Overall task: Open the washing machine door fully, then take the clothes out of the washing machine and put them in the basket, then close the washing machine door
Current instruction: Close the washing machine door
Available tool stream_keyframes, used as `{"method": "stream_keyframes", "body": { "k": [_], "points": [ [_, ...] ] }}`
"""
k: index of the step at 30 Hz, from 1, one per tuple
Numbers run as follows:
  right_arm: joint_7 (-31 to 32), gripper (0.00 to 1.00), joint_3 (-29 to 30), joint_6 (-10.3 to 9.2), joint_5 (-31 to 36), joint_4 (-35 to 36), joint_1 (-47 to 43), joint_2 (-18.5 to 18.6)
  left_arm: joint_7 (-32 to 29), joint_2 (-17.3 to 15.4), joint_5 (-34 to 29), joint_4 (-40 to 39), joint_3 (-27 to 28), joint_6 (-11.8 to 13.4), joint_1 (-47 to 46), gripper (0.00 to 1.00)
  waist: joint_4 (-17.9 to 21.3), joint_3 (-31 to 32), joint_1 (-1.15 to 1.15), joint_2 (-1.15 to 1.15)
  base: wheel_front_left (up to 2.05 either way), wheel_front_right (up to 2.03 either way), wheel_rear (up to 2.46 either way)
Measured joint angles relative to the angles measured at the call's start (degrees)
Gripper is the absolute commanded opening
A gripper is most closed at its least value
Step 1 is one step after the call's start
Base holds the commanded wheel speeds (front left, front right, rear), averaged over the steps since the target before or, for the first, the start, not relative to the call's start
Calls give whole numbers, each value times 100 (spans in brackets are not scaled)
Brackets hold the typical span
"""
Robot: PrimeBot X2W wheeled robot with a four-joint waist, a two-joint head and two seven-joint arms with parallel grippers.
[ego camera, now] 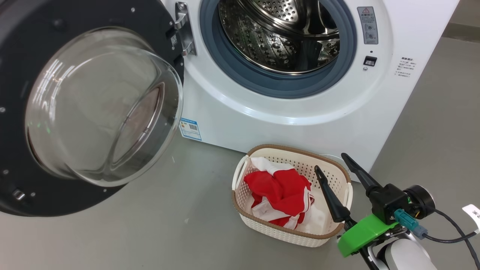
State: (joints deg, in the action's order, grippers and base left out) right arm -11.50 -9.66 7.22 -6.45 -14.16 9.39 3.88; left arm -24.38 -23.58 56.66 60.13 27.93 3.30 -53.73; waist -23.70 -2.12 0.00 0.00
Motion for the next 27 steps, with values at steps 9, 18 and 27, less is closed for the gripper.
{"method": "stream_keyframes", "body": {
  "k": [9,18,27],
  "points": [
    [-10,100,0,0,-1,-21,-1,-11,-759,-35,226,14,-44,-309,14,0,-110,46,0,0,0,0,0],
    [-86,100,7,0,-12,-120,-7,-55,-994,190,517,-168,69,-580,253,0,-231,112,0,0,0,0,0],
    [-154,100,0,0,-58,-222,-86,-75,-1270,466,655,-422,120,-681,504,0,-277,228,0,0,0,0,0]
  ]
}}
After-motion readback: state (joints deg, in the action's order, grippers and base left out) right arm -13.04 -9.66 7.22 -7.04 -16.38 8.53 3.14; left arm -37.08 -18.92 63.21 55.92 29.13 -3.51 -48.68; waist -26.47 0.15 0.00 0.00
